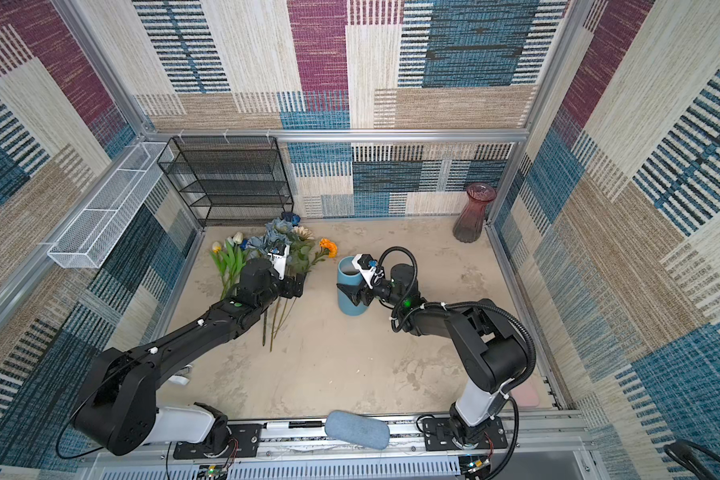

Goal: Arrange the flowers into the vase
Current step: 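Grasp the light-blue vase with the right gripper while the left gripper reaches toward the flowers, then set the light-blue vase down nearer the flowers and open the right gripper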

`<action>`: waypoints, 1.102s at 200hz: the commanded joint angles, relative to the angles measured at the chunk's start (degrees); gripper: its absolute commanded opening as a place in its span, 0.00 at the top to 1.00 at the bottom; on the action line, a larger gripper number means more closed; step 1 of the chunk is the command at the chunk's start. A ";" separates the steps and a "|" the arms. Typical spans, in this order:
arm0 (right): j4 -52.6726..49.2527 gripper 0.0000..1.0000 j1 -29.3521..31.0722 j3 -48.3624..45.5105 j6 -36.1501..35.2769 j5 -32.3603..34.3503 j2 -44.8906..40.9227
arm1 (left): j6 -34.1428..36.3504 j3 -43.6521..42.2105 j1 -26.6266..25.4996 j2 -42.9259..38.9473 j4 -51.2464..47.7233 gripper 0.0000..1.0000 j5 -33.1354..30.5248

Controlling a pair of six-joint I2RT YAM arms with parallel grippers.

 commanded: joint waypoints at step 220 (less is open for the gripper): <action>-0.75 0.00 0.10 -4.92 4.63 12.72 -28.39 | -0.61 21.79 10.94 14.68 -37.57 0.17 -0.49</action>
